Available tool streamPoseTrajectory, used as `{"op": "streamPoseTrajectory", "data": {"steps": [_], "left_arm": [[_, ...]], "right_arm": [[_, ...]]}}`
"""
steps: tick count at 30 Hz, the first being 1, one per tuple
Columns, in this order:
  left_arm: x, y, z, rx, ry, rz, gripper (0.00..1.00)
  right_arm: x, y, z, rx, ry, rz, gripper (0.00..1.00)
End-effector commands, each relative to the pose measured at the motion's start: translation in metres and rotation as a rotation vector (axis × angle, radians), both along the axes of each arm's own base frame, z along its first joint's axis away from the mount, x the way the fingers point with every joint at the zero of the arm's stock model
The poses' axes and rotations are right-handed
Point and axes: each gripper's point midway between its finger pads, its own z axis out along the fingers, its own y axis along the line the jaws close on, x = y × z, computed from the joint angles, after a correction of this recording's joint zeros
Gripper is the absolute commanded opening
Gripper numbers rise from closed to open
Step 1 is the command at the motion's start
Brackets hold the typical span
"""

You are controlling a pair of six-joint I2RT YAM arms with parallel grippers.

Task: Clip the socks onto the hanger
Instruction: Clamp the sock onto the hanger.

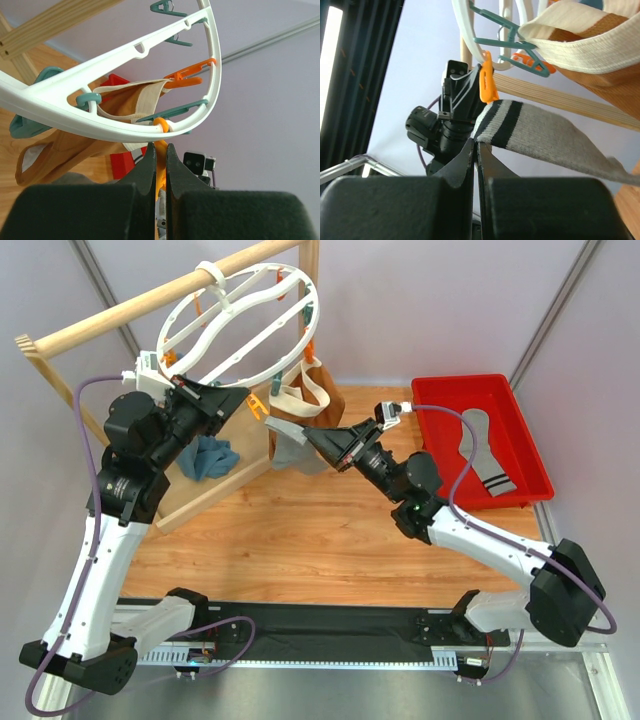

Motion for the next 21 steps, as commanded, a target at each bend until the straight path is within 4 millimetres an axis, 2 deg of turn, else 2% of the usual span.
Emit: {"op": "streamPoseTrajectory", "data": {"steps": [1,9,21], "left_arm": [[-0.023,-0.015,-0.001,-0.038,0.033,-0.112,0.0],[-0.026,-0.015,0.006,-0.036,0.017,-0.117,0.0],[-0.025,-0.011,0.005,-0.007,-0.001,-0.101,0.0]], "right_arm": [[-0.004,-0.009,0.031,0.143,-0.04,0.004,0.0],[0.004,0.0,0.022,0.201,0.016,0.053,0.0],[0.001,0.0,0.032,0.166,-0.014,0.047,0.0]]}}
